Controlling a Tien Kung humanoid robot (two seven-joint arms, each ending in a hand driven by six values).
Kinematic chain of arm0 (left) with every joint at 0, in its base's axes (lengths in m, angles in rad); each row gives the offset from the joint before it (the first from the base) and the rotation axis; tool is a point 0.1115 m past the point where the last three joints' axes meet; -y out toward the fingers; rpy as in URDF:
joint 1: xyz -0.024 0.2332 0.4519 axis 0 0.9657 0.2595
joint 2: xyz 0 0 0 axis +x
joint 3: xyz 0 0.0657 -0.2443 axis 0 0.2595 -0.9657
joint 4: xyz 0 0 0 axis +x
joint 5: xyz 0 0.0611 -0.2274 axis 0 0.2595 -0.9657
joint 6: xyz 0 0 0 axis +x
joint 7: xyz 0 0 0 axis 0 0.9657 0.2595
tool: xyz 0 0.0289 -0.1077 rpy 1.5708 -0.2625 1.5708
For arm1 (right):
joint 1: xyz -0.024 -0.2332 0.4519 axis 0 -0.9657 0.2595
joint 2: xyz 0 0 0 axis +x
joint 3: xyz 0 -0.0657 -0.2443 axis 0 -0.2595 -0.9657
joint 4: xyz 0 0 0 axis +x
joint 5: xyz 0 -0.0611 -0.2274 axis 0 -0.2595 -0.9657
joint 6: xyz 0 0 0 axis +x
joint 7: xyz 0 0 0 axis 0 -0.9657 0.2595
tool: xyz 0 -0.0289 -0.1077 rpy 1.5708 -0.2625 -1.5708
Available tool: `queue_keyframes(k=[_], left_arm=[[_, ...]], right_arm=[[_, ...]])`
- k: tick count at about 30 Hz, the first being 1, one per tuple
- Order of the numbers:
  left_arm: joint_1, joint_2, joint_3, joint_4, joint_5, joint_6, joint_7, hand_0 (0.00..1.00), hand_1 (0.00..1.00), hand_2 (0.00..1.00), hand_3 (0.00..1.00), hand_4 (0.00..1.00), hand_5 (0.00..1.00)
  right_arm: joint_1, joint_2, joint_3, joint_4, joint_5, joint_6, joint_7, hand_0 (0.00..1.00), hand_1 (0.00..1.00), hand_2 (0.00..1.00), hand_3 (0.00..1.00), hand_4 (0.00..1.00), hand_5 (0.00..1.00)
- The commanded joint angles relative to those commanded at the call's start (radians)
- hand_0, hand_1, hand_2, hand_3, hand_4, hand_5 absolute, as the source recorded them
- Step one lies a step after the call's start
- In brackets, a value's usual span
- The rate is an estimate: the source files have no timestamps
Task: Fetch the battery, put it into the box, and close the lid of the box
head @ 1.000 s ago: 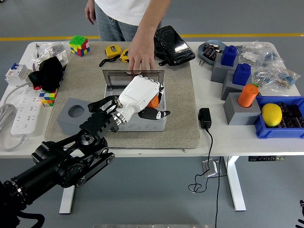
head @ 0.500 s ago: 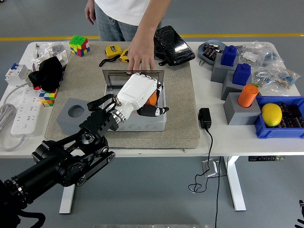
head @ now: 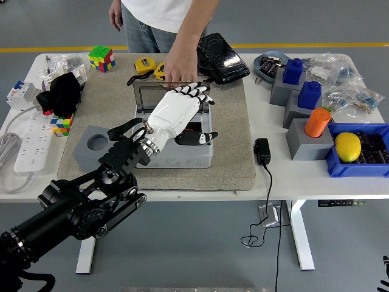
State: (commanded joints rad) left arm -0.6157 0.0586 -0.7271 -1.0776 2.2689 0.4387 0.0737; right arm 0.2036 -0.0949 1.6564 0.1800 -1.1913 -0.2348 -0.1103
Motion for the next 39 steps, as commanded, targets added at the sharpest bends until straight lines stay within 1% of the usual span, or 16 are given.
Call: queue_keyframes(k=[3,4,9,10,12,14,16,18,21,22,25,30,33,34,39], left_arm=[[0.019,0.008,-0.053,-0.060,0.000,0.005,-0.024,0.998,0.998,0.998,0.998,0.998,0.589],[0.024,0.010,-0.068,-0.077,0.000,0.006,-0.028,0.998,0.998,0.998,0.998,0.998,0.908],[0.053,0.026,-0.142,-0.167,-0.003,0.003,-0.052,0.998,0.998,0.998,0.998,0.998,0.908],[0.060,0.029,-0.157,-0.185,-0.020,-0.001,-0.055,0.998,0.998,0.998,0.998,0.998,0.998],[0.069,0.031,-0.179,-0.207,-0.066,-0.012,-0.057,0.998,0.998,0.998,0.998,0.998,0.998],[0.075,0.033,-0.198,-0.220,-0.115,-0.036,-0.053,0.998,0.998,0.998,0.998,0.998,0.998],[0.079,0.036,-0.221,-0.233,-0.175,-0.088,-0.029,0.998,0.998,0.998,0.998,0.998,0.998],[0.080,0.041,-0.235,-0.237,-0.217,-0.141,-0.008,0.998,0.998,0.998,0.998,0.998,0.998],[0.079,0.053,-0.257,-0.230,-0.265,-0.239,0.043,0.998,0.998,0.998,0.998,0.998,0.998],[0.079,0.058,-0.263,-0.227,-0.266,-0.268,0.058,0.998,0.998,0.972,0.959,0.998,0.998],[0.079,0.066,-0.279,-0.212,-0.279,-0.321,0.089,0.998,0.998,0.972,0.959,0.998,0.998],[0.082,0.081,-0.287,-0.204,-0.269,-0.366,0.129,0.998,0.998,0.961,0.943,0.998,0.998],[0.085,0.094,-0.284,-0.210,-0.254,-0.379,0.143,0.998,0.998,0.961,0.943,0.998,0.998],[0.086,0.098,-0.283,-0.210,-0.255,-0.379,0.143,0.987,0.849,0.801,0.854,0.998,0.998],[0.094,0.109,-0.284,-0.216,-0.238,-0.397,0.157,0.987,0.849,0.801,0.854,0.998,0.998]], right_arm=[[0.000,0.001,0.002,0.000,0.001,-0.001,0.001,0.830,0.799,0.759,0.786,0.998,0.998],[-0.001,0.001,0.003,0.000,0.001,-0.001,0.001,0.830,0.798,0.760,0.786,0.998,0.998],[-0.004,0.003,0.007,0.000,0.002,-0.001,0.001,0.830,0.798,0.760,0.786,0.998,0.998],[-0.004,0.004,0.008,0.000,0.002,-0.002,0.002,0.829,0.798,0.760,0.786,0.998,0.998],[-0.005,0.005,0.009,0.000,0.002,-0.002,0.002,0.829,0.798,0.760,0.786,0.998,0.998],[-0.005,0.005,0.008,0.000,0.004,-0.002,0.003,0.829,0.798,0.760,0.786,0.998,0.998],[-0.004,0.006,0.010,0.000,0.004,-0.003,0.003,0.828,0.798,0.760,0.786,0.998,0.998],[-0.003,0.006,0.009,0.000,0.005,-0.003,0.003,0.828,0.798,0.760,0.786,0.998,0.998],[-0.003,0.007,0.011,0.000,0.005,-0.004,0.002,0.828,0.798,0.760,0.786,0.998,0.998],[-0.003,0.006,0.011,0.000,0.005,-0.004,0.002,0.828,0.798,0.760,0.786,0.998,0.998],[-0.004,0.005,0.014,0.000,0.000,-0.004,-0.001,0.828,0.798,0.760,0.786,0.998,0.998],[-0.003,0.002,0.010,0.000,0.003,-0.003,-0.001,0.828,0.798,0.759,0.787,0.998,0.998],[-0.003,0.000,0.009,0.000,0.004,-0.004,-0.001,0.828,0.798,0.759,0.787,0.998,0.998],[-0.004,-0.001,0.009,0.000,0.003,-0.004,-0.002,0.827,0.797,0.759,0.787,0.998,0.998],[-0.007,-0.003,0.012,0.000,-0.001,-0.005,-0.004,0.827,0.797,0.759,0.787,0.998,0.998]])
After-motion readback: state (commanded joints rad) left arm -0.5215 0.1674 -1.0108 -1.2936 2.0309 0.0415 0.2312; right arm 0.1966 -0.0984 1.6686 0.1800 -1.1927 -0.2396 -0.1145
